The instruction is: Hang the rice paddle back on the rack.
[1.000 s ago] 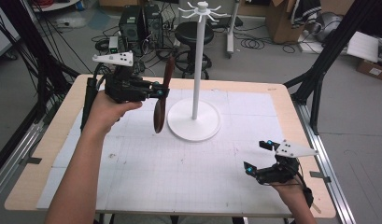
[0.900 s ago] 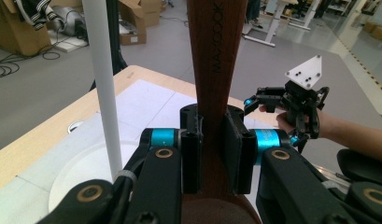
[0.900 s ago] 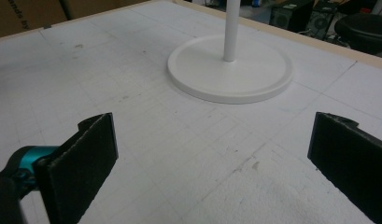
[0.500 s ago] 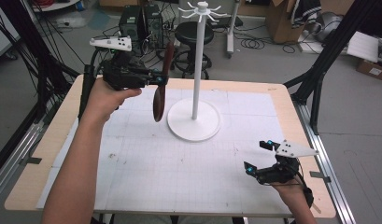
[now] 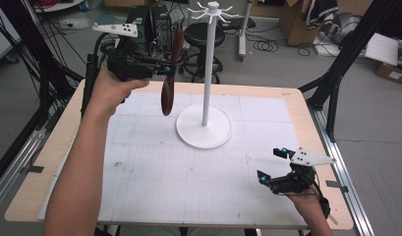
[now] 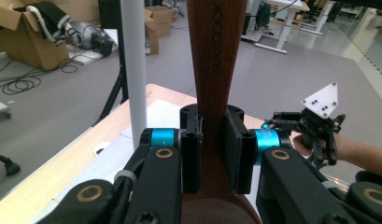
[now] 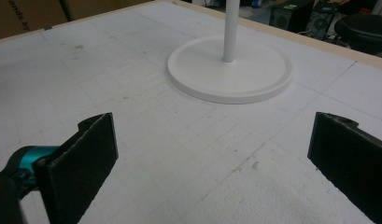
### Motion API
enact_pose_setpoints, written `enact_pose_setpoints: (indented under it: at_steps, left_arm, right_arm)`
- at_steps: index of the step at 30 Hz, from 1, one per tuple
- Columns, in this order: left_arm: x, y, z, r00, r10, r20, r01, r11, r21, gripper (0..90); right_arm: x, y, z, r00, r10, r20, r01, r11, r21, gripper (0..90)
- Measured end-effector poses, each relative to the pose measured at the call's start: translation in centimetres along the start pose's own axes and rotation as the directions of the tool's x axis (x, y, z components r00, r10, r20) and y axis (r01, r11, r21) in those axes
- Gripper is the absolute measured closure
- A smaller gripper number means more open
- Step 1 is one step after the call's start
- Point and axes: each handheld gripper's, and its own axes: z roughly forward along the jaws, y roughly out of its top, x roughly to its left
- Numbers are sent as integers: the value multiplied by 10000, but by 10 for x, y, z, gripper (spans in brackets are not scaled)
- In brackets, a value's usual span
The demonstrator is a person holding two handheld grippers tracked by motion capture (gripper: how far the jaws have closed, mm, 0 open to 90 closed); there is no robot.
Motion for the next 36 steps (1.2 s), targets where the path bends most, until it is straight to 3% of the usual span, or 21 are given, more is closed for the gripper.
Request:
enact_pose_setpoints:
  at_steps: [6,19,22,36]
  left_arm:
    - [4,7,1,10000,61,61,-61,10000,-48,782]
    - [15,19,11,9995,-45,-306,51,9998,190,782]
    - [19,21,13,9999,-32,-110,34,9999,124,782]
    - [28,29,24,9997,-221,-105,223,9996,178,782]
  right_arm:
    - [0,0,0,10000,21,9,-21,10000,6,6]
    - [-1,-1,0,9999,112,-43,-112,9999,-17,5]
    - [0,0,0,9999,110,-36,-110,9999,-20,5]
    - [-1,-1,1,9999,128,-75,-128,9999,22,5]
